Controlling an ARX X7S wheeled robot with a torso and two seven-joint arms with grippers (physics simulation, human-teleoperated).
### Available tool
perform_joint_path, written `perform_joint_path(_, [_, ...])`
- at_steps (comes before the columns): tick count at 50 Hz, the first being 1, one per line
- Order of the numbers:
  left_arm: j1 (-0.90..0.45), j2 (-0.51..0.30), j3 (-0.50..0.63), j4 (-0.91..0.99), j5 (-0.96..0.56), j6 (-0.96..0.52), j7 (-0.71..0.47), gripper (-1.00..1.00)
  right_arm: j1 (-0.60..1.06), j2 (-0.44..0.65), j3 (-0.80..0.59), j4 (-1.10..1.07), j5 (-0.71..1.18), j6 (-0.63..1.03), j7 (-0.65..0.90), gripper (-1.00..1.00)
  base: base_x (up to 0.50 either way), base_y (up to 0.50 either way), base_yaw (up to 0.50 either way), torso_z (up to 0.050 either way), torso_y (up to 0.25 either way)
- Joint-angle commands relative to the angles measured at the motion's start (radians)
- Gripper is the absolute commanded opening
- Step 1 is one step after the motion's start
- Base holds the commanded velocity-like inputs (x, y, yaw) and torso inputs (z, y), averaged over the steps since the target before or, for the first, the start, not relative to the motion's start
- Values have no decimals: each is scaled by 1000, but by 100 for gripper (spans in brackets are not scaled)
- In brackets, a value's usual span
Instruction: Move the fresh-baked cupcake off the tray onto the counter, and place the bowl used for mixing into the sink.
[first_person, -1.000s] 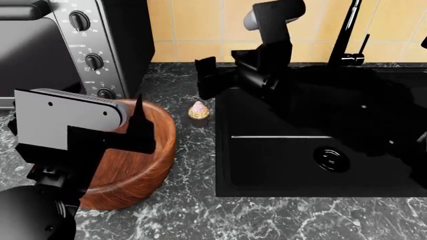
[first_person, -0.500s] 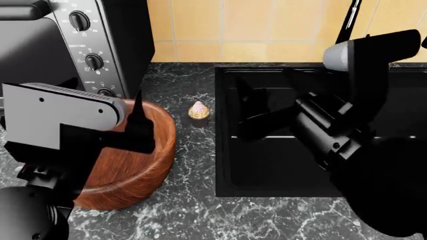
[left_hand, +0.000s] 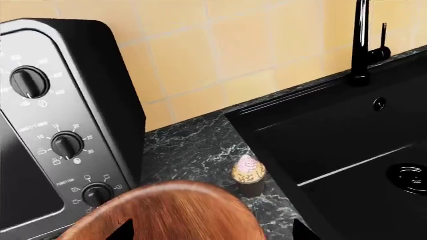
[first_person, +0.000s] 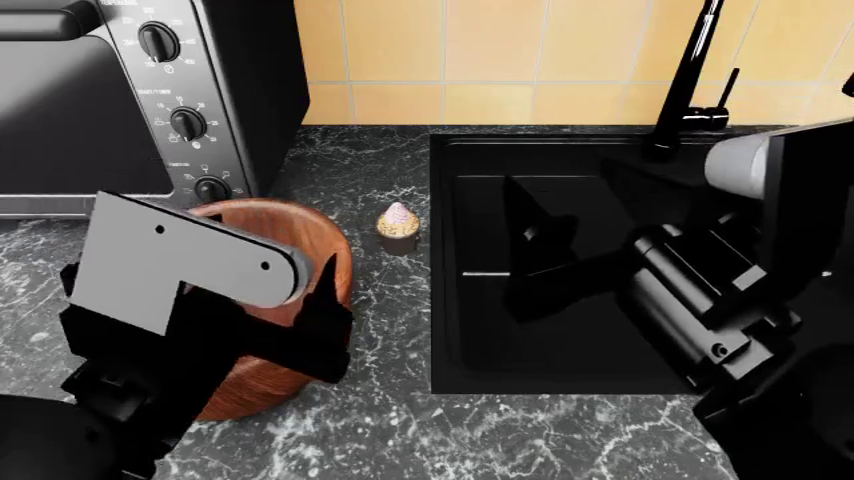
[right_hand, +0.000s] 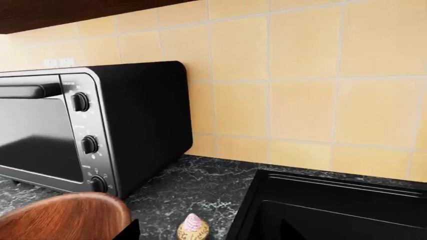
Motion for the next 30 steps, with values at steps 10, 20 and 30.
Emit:
perform_joint_path(10, [-22,10,150,-35,-244,26,-148,100,-1,-23,0,3,-7,17,2,100,0,0,0,0,0])
perform_joint_path(20, [-30,30,222,-62,-282,29,-195,100,-40,-25,-10,20,-40,-4,-17,100,0,0,0,0,0])
perform_joint_path(30, [-63,65,299,-126,-328,27,-215,100,-89,-11,-17,33,-61,-48,-39,100,0,0,0,0,0])
